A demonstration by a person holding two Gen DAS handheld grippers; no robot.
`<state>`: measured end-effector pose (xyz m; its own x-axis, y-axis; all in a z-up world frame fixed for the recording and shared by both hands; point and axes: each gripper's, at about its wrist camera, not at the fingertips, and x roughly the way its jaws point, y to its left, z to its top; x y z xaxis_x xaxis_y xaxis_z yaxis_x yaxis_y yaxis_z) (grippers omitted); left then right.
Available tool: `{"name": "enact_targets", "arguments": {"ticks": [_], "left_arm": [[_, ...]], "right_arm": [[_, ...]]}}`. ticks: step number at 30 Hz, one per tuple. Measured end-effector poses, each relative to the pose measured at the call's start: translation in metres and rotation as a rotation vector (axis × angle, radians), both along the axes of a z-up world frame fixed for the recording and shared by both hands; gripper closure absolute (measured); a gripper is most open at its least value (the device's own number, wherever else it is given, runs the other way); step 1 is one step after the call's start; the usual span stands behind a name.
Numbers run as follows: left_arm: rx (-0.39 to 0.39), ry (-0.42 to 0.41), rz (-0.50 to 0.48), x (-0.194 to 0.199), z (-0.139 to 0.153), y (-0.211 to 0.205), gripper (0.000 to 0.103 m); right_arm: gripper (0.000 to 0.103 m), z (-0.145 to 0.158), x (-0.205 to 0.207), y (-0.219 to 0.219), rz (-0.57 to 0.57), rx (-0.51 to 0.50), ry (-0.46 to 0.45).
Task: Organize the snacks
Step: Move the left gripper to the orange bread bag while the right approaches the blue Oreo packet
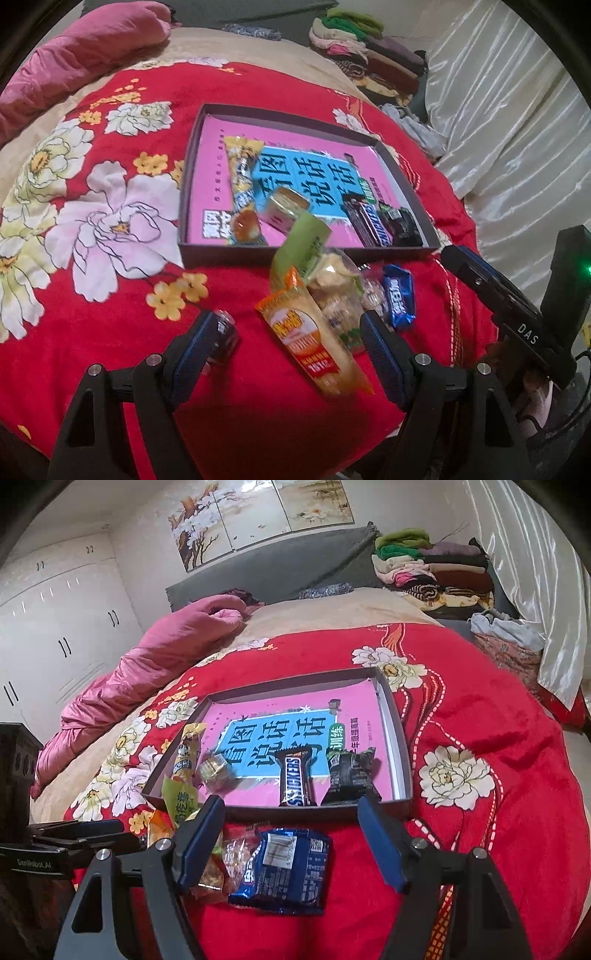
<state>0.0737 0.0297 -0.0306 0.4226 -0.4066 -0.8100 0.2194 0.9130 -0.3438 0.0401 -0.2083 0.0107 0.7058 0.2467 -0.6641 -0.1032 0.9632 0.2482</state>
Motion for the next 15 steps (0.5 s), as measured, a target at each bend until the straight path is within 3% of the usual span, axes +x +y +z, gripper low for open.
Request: {"name": "enact_targets", "arguments": {"ticks": [15], "left_arm": [[-0.024,0.061,-0.048,-0.008,-0.014,-0.011,0.023]], "right_arm": [[0.029,-0.006,-0.008,0.008,0.031,-0.007,0.038]]}}
